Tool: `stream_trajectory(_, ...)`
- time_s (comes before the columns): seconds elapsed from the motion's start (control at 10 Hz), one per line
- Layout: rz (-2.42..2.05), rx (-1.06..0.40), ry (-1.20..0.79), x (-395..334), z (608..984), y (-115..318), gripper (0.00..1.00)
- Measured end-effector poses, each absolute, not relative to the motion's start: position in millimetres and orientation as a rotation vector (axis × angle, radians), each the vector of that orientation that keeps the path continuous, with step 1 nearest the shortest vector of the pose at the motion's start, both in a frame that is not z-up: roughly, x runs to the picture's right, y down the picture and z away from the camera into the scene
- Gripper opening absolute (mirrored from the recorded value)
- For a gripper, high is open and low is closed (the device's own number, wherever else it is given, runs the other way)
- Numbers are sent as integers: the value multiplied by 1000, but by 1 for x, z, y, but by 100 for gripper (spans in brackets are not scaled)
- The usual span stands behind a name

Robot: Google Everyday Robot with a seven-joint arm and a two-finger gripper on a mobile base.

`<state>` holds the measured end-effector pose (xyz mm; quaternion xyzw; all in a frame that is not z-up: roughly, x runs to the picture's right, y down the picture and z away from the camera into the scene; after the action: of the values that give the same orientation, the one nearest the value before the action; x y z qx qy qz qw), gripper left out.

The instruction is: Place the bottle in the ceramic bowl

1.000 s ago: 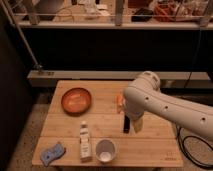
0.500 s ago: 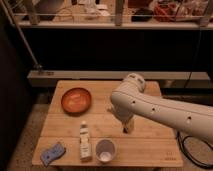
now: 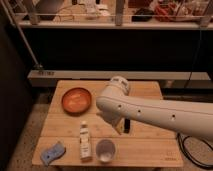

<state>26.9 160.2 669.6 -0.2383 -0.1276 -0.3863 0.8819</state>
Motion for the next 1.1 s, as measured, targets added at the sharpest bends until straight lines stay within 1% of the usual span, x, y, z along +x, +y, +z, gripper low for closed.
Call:
stream_trajectory(0.2, -835, -494, -271, 26, 671, 165, 80)
stream_trajectory(0.5, -913, -484, -303, -7, 672, 171, 80)
stream_trajectory(0.9, -977, -482, -321, -14, 675, 180, 80)
stream_trajectory(1.1, -1021, -474, -340, -29, 682, 188, 80)
